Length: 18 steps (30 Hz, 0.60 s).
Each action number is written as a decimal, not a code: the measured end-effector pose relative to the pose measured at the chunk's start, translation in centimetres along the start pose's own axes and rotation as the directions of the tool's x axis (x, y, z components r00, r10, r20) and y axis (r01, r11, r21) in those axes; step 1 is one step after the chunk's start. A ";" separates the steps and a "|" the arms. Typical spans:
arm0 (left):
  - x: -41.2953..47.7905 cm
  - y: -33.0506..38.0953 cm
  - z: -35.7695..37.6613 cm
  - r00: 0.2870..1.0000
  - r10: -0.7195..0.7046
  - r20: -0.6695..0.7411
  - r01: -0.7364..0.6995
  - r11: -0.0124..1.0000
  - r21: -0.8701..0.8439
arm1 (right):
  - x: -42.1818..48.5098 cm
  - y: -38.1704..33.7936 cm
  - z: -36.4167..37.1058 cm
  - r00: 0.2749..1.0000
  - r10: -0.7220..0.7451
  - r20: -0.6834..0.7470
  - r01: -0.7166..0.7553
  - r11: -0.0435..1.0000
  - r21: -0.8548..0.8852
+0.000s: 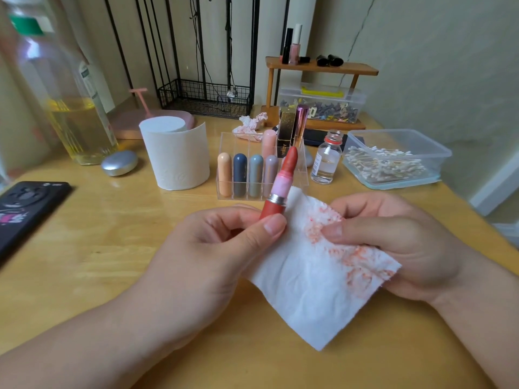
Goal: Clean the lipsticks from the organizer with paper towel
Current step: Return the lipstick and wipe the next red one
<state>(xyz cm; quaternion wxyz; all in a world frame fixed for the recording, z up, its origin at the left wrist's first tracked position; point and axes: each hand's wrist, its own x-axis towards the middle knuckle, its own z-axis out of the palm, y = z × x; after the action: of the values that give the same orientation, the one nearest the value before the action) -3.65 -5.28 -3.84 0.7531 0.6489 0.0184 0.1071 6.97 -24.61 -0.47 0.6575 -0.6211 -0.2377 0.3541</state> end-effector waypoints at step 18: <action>1.9 1.7 -3.3 0.895 0.387 -0.222 -0.317 0.901 0.295 | 0.0 0.5 0.7 0.971 0.115 -0.210 -0.237 0.577 -0.782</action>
<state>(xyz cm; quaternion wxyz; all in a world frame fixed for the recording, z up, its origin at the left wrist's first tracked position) -2.53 -1.52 -2.46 0.6225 0.7101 0.0178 0.3286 6.36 -24.16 -0.87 0.2843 -0.8929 -0.2631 0.2297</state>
